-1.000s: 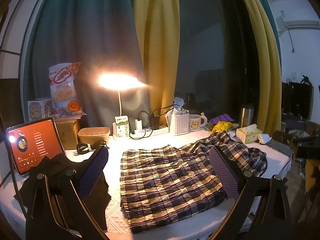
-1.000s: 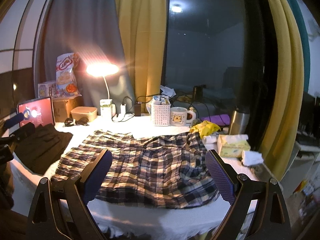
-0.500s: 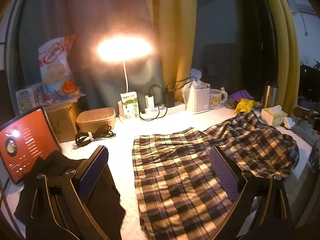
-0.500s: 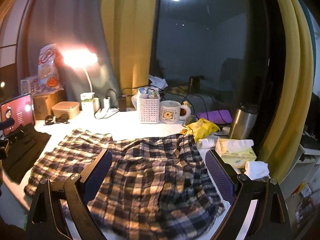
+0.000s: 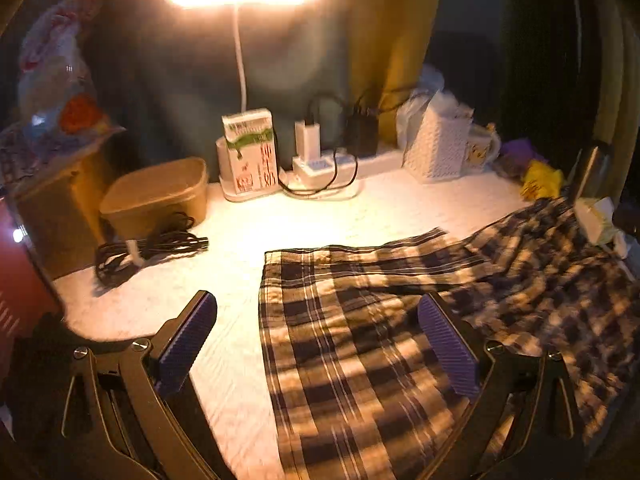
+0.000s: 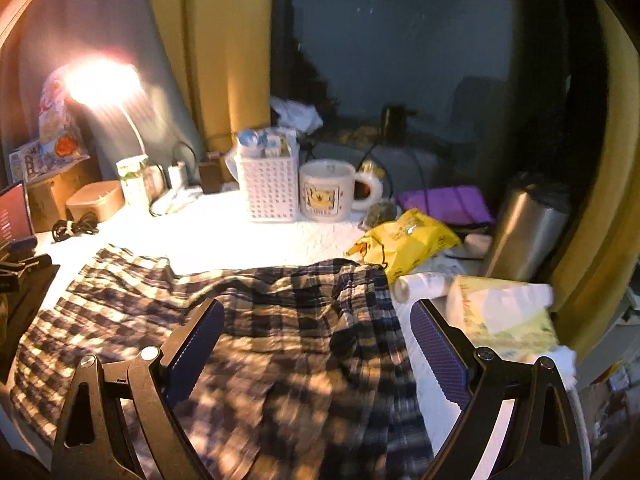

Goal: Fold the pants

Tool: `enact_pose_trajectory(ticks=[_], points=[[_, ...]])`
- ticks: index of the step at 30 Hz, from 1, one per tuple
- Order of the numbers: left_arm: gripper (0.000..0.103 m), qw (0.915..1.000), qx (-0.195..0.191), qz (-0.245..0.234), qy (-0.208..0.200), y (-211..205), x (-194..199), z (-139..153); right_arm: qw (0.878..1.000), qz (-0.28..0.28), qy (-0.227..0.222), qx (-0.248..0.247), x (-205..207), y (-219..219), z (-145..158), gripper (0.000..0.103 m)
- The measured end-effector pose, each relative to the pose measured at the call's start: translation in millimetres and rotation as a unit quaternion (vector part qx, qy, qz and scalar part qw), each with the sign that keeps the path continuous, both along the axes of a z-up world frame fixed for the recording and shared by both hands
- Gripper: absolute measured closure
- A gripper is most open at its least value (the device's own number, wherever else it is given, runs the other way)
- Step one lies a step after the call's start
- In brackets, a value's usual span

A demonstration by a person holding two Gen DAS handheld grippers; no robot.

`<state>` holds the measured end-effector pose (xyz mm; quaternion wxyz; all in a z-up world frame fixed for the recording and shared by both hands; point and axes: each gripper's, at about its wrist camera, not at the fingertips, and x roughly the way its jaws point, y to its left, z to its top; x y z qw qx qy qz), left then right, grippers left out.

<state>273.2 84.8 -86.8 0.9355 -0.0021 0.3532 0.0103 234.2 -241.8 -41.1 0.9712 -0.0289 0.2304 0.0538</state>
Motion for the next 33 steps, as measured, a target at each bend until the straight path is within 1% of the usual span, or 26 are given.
enact_pose_trajectory(ticks=[3, 6, 7, 8, 9, 11, 12, 15, 16, 17, 18, 19, 20, 21, 22, 23, 24, 25, 26, 27, 28, 30, 32, 33], points=[[0.003, 0.9997, 0.003, -0.007, 0.024, 4, 30, -13, 1.000, 0.004, 0.023, -0.003, 38, -9, -4, 0.008], [0.003, 0.9987, 0.006, -0.011, 0.049, 9, 56, -26, 0.999, 0.005, 0.037, -0.007, 66, -14, -7, 0.008], [0.004, 0.9984, 0.003, -0.012, 0.055, 11, 63, -29, 0.999, 0.005, 0.045, -0.007, 78, -16, -9, 0.011], [0.004, 0.9979, -0.003, -0.014, 0.064, 13, 72, -34, 0.999, 0.006, 0.054, -0.006, 85, -19, -13, 0.020], [0.004, 0.9975, -0.004, -0.016, 0.069, 15, 78, -38, 0.998, 0.008, 0.065, -0.007, 93, -19, -16, 0.022], [0.007, 0.9964, -0.005, -0.024, 0.082, 16, 88, -45, 0.996, 0.012, 0.083, -0.009, 107, -20, -27, 0.023], [0.009, 0.9947, -0.006, -0.028, 0.099, 16, 95, -52, 0.996, 0.012, 0.091, -0.011, 113, -20, -31, 0.023], [0.018, 0.9911, -0.011, -0.038, 0.127, 16, 106, -67, 0.993, 0.013, 0.112, -0.014, 127, -20, -47, 0.024], [0.022, 0.9922, -0.008, -0.042, 0.117, 14, 105, -67, 0.993, 0.014, 0.116, -0.017, 130, -18, -51, 0.034], [0.024, 0.9924, -0.008, -0.046, 0.114, 12, 103, -66, 0.992, 0.015, 0.121, -0.022, 134, -16, -56, 0.053], [0.030, 0.9927, -0.008, -0.049, 0.110, 10, 102, -65, 0.992, 0.015, 0.125, -0.026, 136, -14, -60, 0.062], [0.038, 0.9929, -0.008, -0.052, 0.107, 10, 101, -65, 0.991, 0.018, 0.127, -0.030, 137, -12, -63, 0.082], [0.043, 0.9931, -0.007, -0.056, 0.103, 8, 100, -64, 0.990, 0.023, 0.130, -0.038, 139, -8, -66, 0.090], [0.059, 0.9929, -0.006, -0.063, 0.101, 5, 96, -62, 0.990, 0.023, 0.129, -0.046, 139, -5, -68, 0.090], [0.081, 0.9929, -0.003, -0.064, 0.100, 3, 95, -61, 0.990, 0.025, 0.123, -0.058, 137, -1, -68, 0.092], [0.090, 0.9929, 0.006, -0.064, 0.100, 1, 91, -59, 0.990, 0.027, 0.119, -0.065, 135, 2, -66, 0.095], [0.096, 0.9928, 0.007, -0.065, 0.100, 1, 89, -59, 0.991, 0.028, 0.113, -0.070, 132, 5, -63, 0.095], [0.097, 0.9931, 0.000, -0.065, 0.098, 3, 87, -58, 0.991, 0.026, 0.105, -0.073, 130, 6, -59, 0.097], [0.098, 0.9935, -0.015, -0.062, 0.094, 10, 85, -58, 0.992, 0.023, 0.095, -0.077, 127, 7, -54, 0.097], [0.098, 0.9944, -0.034, -0.052, 0.085, 18, 81, -54, 0.993, 0.020, 0.084, -0.081, 124, 9, -49, 0.097], [0.098, 0.9951, -0.040, -0.047, 0.076, 25, 76, -50, 0.993, 0.015, 0.072, -0.093, 121, 13, -43, 0.097], [0.100, 0.9973, -0.047, -0.031, 0.046, 40, 68, -35, 0.991, 0.002, 0.042, -0.129, 114, 23, -30, 0.098], [0.100, 0.9990, -0.037, -0.010, 0.021, 51, 66, -22, 0.989, -0.006, 0.015, -0.148, 109, 31, -17, 0.098], [0.100, 0.9992, -0.040, -0.004, 0.007, 61, 65, -13, 0.988, -0.008, 0.004, -0.154, 107, 33, -10, 0.098]])
